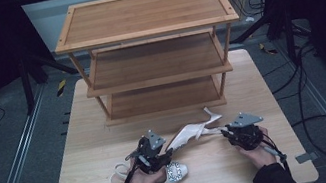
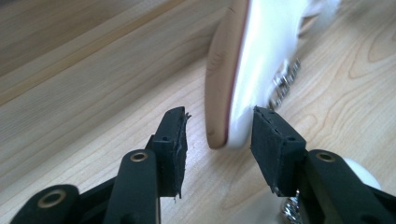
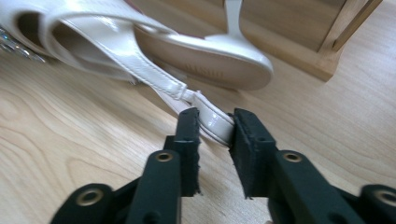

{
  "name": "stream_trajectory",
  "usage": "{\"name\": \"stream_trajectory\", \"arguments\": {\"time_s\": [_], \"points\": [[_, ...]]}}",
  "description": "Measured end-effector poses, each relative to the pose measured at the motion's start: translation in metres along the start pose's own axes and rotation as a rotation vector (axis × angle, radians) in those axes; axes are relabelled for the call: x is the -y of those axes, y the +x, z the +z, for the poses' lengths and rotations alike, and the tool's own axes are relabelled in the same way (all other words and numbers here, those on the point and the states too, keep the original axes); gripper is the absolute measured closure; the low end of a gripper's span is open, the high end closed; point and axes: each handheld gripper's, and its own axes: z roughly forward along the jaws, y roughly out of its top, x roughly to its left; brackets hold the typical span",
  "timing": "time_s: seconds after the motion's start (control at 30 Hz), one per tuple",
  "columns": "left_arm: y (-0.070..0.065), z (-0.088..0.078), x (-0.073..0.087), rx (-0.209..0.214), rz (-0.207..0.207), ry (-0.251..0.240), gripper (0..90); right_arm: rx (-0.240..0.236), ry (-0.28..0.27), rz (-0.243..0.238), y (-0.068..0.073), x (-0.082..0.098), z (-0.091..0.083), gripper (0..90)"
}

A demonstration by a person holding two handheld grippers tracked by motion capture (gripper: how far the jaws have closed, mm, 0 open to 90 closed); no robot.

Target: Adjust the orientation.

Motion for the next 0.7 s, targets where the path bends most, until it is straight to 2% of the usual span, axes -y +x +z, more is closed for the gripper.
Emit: {"name": "stream_trajectory", "arguments": {"time_s": [0.13,0.27,0.33,0.53,0.7], "points": [[0.001,0.003,-0.001,-0.002,-0.003,0.017,57.3,-0.011,-0.059,0.038,-0.002,-0.005,-0.008,76.0],[0.004,0.003,-0.003,-0.003,-0.016,0.009,60.9,-0.011,-0.091,0.048,-0.004,-0.01,-0.012,76.0],[0.006,0.003,-0.004,-0.001,-0.025,0.012,62.3,-0.015,-0.122,0.07,-0.006,-0.017,-0.012,76.0],[0.015,0.007,-0.01,-0.009,-0.043,0.022,64.3,0.003,-0.145,0.064,-0.007,-0.031,-0.006,76.1],[0.021,0.007,-0.013,-0.008,-0.07,0.029,65.4,0.025,-0.19,0.09,-0.011,-0.049,0.006,75.7]]}}
